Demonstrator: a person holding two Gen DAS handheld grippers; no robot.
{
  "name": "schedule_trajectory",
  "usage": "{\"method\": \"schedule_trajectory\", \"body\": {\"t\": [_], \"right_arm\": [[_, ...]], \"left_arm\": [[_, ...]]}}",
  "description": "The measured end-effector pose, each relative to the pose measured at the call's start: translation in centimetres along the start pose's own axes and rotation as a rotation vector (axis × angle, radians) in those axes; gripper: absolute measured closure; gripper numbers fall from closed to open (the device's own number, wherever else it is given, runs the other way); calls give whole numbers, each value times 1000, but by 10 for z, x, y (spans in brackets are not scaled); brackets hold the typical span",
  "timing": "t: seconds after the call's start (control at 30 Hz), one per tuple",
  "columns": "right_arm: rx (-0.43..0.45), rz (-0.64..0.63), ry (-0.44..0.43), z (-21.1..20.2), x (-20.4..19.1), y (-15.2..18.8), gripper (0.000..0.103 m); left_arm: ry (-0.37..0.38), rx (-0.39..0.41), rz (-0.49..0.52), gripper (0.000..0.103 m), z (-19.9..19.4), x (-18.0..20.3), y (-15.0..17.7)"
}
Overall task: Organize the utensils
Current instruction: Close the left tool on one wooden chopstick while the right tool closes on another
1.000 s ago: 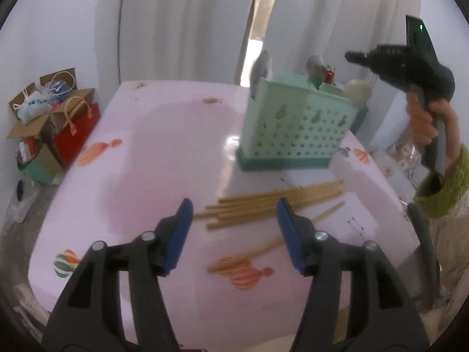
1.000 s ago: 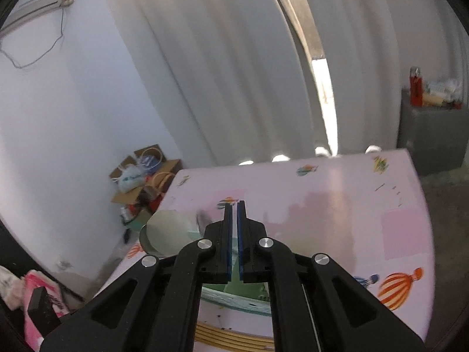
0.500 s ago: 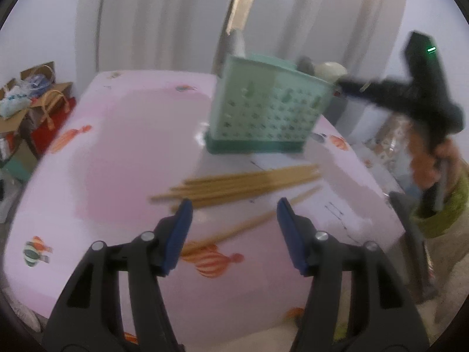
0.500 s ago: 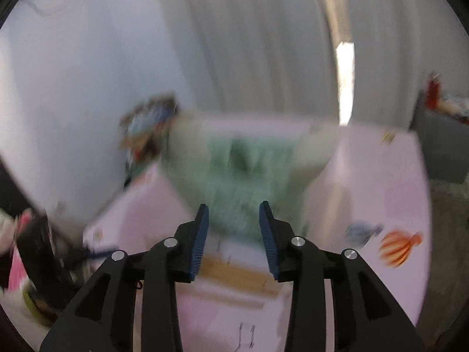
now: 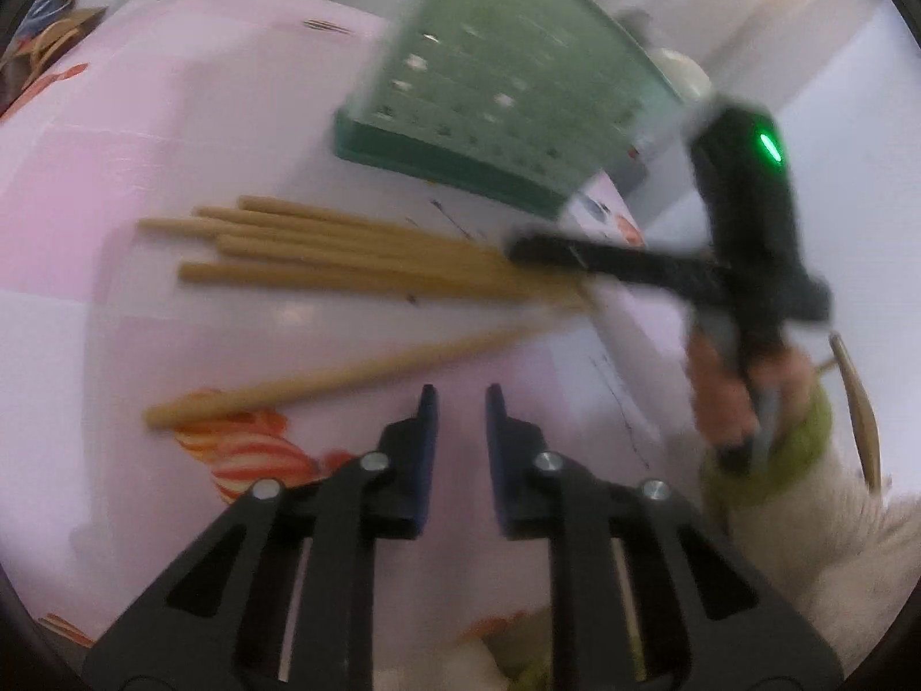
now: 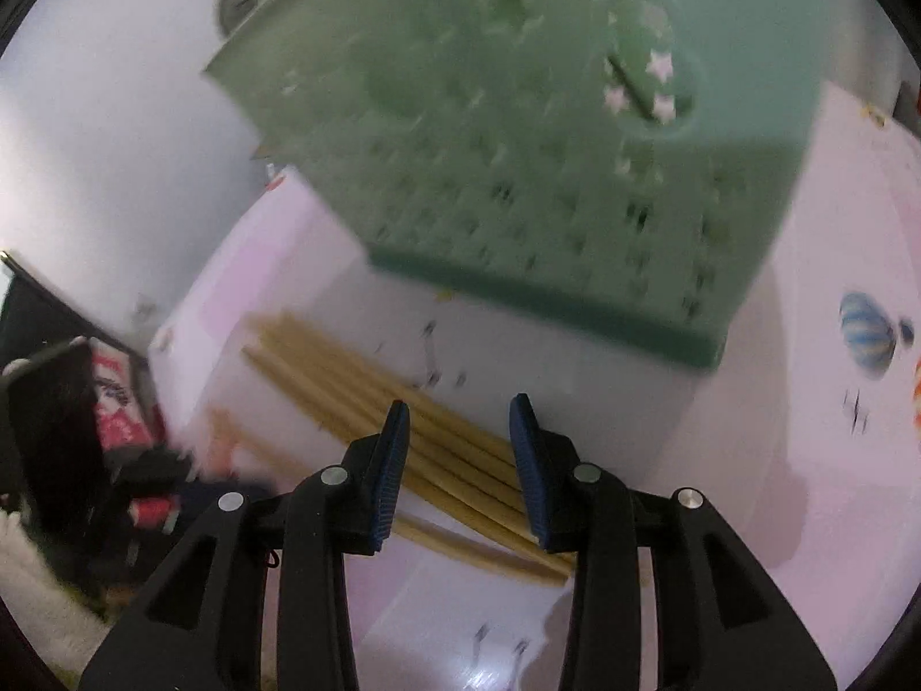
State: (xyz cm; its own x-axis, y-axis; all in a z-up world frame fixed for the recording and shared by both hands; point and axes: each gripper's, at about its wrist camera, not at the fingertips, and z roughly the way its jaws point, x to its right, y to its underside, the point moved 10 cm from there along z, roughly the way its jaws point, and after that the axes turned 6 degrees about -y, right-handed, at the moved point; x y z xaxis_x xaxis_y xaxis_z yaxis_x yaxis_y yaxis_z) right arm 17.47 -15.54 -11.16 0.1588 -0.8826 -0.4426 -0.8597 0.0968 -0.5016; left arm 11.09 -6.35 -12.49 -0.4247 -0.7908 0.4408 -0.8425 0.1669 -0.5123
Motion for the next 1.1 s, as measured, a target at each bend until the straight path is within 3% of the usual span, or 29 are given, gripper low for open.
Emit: {"method": "schedule_trajectory", "body": {"t": [0.07,0.27,0.33,0.47,0.83,1.1], "right_arm": [[1,11,-13,-2,-5,12,68],[8,126,-61,2,-20,50,92],[13,161,-82,8,-30,59,94],[20,210,-110,10,-46,72,96],[84,337,-69,-15,-39,107,97],[169,352,55,-43,-11,113,98]], "left_arm": [[-5,6,-26,88,1,-6,-6],[-62,28,-60,88,2,-14,-19],[-86,35,-58,88,1,-12,-20],[-129,39,1,88,0,-4,-15],[-65,-6,159,94,28,58,7],[-253,25,276,94,16,53,6]]}}
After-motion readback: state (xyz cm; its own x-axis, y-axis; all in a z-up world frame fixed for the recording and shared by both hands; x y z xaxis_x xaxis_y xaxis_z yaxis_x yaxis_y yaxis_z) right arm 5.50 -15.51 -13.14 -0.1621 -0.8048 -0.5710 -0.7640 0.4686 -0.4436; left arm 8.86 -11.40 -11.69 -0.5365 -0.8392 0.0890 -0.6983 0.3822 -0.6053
